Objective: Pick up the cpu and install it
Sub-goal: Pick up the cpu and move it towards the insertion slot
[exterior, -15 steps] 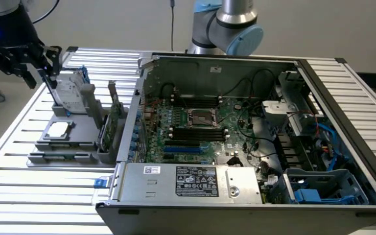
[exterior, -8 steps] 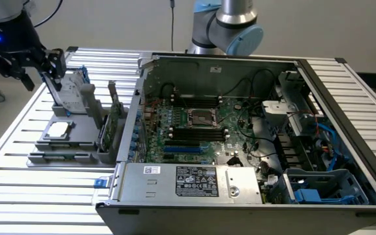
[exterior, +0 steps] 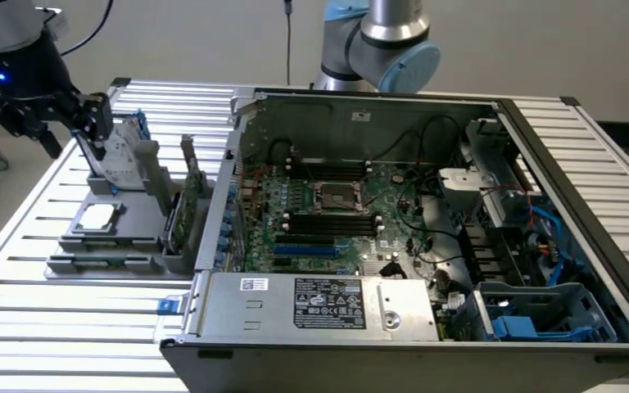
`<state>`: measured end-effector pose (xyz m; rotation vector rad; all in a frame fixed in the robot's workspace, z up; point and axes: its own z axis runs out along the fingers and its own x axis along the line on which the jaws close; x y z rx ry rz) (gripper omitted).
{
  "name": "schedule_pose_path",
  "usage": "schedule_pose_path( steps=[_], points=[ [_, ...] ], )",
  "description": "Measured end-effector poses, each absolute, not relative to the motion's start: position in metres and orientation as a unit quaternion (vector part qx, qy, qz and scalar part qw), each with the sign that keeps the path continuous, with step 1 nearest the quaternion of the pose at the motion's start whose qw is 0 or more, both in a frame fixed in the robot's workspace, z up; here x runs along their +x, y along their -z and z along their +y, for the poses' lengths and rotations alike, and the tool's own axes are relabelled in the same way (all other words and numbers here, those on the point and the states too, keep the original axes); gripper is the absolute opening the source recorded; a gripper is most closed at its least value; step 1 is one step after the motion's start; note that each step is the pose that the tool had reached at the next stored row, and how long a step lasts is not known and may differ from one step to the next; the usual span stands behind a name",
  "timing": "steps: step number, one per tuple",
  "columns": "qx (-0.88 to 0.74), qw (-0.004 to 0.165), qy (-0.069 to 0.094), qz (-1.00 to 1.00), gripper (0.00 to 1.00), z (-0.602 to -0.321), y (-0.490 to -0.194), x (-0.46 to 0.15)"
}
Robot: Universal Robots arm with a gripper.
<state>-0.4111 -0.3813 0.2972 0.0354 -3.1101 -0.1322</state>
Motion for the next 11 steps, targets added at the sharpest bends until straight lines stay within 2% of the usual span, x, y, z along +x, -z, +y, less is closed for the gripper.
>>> schedule_pose_path(
  steps=[11],
  points=[
    [0.006,0.014,0.043,-0.999,0.65,-0.381,-0.277,-0.414]
  ],
)
